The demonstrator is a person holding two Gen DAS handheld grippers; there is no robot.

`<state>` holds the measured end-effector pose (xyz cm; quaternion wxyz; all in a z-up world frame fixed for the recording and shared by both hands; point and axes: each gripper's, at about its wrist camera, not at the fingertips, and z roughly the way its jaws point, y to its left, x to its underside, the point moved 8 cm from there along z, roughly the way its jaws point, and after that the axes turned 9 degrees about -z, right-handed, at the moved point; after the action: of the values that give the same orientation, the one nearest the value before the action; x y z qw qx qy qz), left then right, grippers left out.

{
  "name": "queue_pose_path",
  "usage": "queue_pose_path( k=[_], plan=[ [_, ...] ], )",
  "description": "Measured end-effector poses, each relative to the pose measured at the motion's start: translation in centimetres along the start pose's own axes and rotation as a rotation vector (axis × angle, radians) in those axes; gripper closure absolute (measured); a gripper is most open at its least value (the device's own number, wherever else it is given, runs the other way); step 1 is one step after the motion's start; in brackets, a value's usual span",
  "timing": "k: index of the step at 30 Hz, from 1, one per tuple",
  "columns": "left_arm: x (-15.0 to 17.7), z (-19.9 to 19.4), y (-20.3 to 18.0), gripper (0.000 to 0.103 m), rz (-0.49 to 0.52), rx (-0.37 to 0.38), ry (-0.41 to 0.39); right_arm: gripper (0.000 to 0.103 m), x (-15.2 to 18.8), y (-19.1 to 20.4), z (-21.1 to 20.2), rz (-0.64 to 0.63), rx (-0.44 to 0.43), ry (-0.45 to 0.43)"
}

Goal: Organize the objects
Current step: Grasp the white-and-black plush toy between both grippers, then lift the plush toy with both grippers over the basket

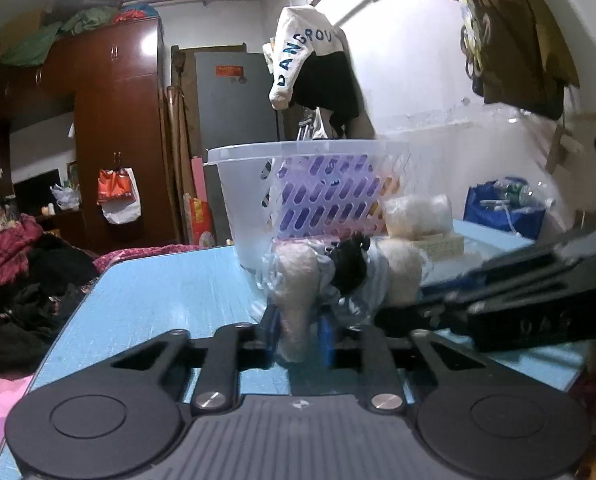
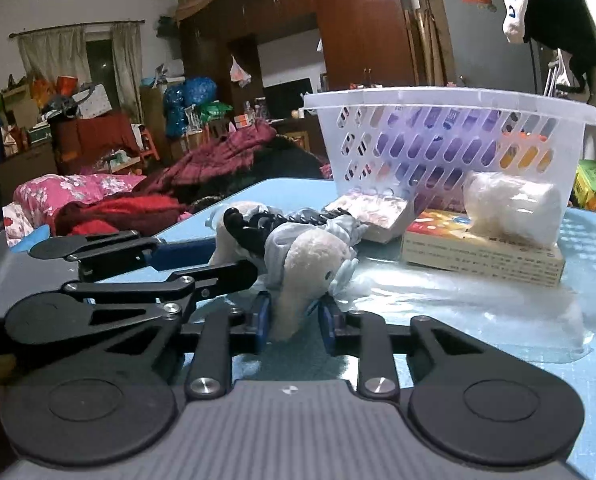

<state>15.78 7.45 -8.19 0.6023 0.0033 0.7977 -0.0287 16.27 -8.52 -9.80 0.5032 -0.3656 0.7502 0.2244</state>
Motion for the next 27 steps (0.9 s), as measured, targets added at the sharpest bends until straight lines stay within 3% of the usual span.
queue_pose_path(
  k=[2, 17, 22, 27],
  plan=[
    [0.0, -0.3, -0.2, 0.084, -0.001, 0.004, -0.012, 0.081, -0.1, 0.0, -0.6, -0.024, 0.02, -0.012],
    [-2.7, -3.9, -2.1, 0.087, -0.005, 0.052, -0.148, 0.085, -2.1, -0.7, -4.8, -0.105, 0.059, -0.138],
    [-6.2, -5.4, -3.6, 0.087, 0.024, 0.064, -0.237, 0.085, -4.8, -1.3, -7.1, -0.136, 0.075, -0.214],
    [-11.9, -5.8, -5.4, 0.087, 0.089, 0.064, -0.341, 0.085, -10.0, -2.7, -9.4, -0.193, 0.102, -0.313]
  ],
)
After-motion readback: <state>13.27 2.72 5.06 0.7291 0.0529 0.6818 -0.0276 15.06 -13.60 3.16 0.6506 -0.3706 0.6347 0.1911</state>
